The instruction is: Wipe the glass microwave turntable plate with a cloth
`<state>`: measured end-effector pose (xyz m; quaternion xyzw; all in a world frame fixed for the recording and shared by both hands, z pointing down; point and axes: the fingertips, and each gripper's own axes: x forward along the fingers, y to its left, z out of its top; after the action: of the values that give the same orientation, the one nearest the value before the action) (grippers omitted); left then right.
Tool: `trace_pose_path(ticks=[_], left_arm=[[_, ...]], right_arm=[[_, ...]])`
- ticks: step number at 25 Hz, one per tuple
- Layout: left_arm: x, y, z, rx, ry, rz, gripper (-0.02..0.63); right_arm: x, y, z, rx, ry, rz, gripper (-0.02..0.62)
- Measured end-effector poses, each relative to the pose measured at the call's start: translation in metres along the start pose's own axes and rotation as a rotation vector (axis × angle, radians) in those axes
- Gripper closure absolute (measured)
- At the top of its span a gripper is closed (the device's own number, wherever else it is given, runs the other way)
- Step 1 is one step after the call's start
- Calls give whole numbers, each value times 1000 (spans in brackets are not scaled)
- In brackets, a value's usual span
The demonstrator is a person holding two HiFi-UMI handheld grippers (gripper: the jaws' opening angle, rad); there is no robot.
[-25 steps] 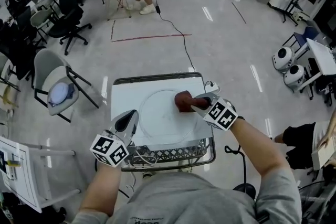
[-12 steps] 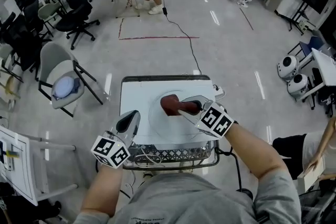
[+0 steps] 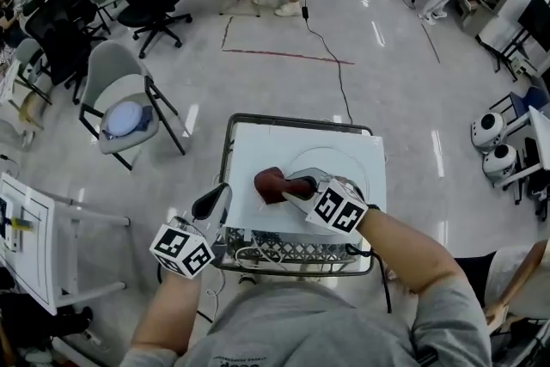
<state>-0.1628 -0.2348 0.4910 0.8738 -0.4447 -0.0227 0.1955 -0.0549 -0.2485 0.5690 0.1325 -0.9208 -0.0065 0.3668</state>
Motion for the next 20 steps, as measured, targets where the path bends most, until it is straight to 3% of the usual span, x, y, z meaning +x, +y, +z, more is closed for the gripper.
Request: trace_pose_path(ticks=[20], left_arm=[[88,-107,-11,32,64,-181,606]], right_arm=[[-163,-53,-172,142,169,-197,514]])
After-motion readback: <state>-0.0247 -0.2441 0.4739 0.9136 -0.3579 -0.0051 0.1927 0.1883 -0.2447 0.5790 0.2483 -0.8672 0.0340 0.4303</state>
